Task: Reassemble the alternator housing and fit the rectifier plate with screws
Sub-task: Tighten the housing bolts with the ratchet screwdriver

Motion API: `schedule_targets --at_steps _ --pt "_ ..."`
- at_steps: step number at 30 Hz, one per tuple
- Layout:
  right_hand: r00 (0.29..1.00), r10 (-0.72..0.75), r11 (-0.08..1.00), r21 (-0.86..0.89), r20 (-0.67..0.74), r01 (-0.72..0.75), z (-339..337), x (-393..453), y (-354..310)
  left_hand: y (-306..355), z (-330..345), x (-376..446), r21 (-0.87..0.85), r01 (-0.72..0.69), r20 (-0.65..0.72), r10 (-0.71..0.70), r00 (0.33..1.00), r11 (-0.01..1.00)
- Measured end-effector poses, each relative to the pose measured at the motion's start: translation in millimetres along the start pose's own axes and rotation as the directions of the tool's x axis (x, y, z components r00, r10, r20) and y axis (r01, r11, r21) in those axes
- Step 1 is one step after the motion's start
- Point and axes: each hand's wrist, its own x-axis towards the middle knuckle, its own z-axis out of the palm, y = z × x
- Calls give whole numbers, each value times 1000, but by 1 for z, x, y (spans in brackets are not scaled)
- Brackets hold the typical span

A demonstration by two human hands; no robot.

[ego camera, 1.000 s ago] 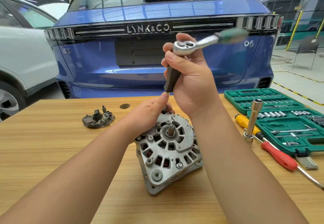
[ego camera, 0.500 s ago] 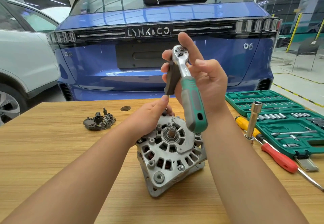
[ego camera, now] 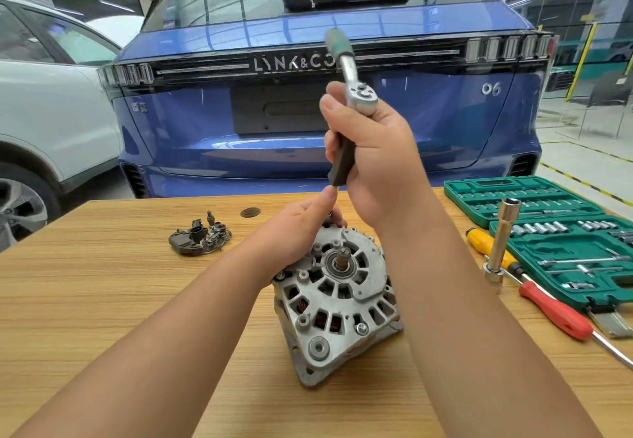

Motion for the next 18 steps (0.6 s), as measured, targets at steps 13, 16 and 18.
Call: schedule_targets --at_steps 13,16,18 --pt "946 -300 947 -80 123 311 -9 -6 10 -6 0 4 -45 -36 0 36 999 998" --pt "929 -306 947 -30 210 319 -12 -3 12 -6 1 4 -64 -51 -5 51 999 997" --pt "930 -218 975 107 294 195 -20 0 8 -6 2 5 -66 -35 -3 35 999 997"
